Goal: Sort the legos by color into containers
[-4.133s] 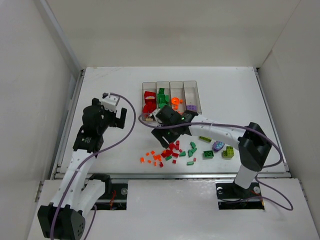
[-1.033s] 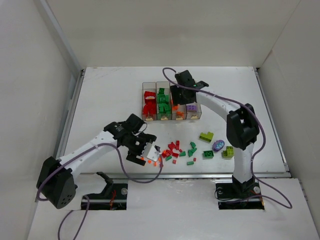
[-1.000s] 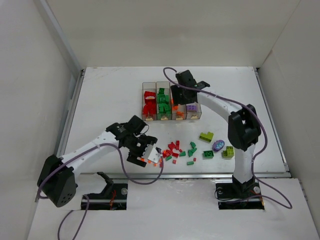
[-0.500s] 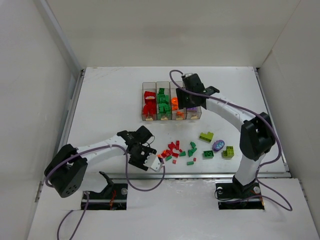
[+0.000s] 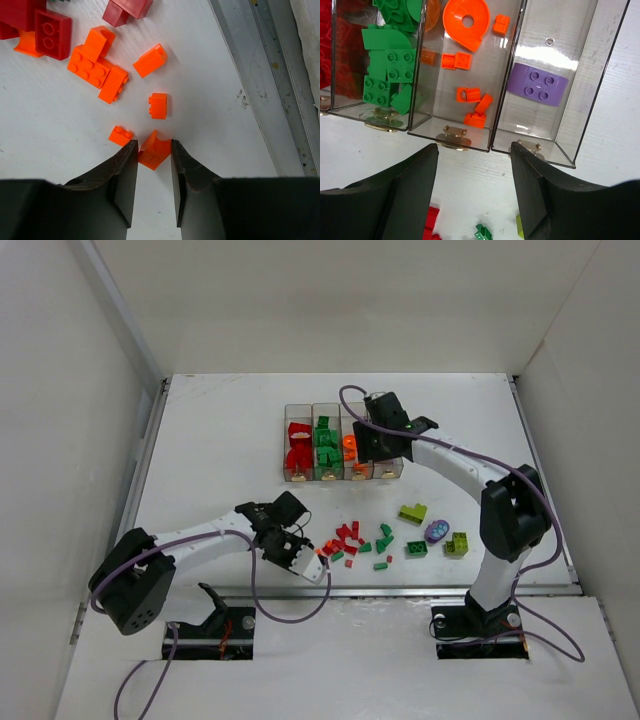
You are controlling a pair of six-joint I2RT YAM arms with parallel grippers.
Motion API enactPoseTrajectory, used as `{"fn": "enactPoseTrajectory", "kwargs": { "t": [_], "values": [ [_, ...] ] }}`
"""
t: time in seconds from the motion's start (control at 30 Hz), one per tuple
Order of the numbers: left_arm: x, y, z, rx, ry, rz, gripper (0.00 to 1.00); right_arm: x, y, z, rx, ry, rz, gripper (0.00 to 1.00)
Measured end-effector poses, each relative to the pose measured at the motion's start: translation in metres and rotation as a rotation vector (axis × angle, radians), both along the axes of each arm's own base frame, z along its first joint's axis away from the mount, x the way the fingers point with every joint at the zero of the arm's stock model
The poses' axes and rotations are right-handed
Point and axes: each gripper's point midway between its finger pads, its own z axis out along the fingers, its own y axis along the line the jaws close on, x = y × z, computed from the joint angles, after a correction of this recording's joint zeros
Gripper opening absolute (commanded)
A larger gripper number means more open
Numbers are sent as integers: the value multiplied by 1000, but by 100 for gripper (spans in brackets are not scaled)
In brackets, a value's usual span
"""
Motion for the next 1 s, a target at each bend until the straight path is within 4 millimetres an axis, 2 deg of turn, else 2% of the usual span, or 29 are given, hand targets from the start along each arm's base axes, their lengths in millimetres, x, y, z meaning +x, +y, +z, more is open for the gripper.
{"fn": "enactPoseTrajectory", "kwargs": {
  "t": [0.27,0.33,0.4,0.47,0.6,0.73,0.83,1.0],
  "values": [
    [3,6,2,18,7,47,0,0,1,0,11,5,2,65],
    [10,13,11,21,29,98,0,-1,1,0,35,9,7,65],
    [28,8,33,-29,20,145,0,-2,-3,1,69,18,1,65],
    [52,-11,65,-125,-14,179,0,0,-13,7,99,15,-23,65],
    [98,-63,129,-368,-51,263,0,15,-35,27,155,-35,-75,65],
    [147,-113,164,-578,-25,406,0,30,-54,43,190,-88,-113,65],
    [185,-142,156,-628,20,508,0,39,-66,48,202,-110,-135,65],
    [248,-177,137,-642,37,642,4,49,-77,49,204,-123,-160,65]
  ]
}}
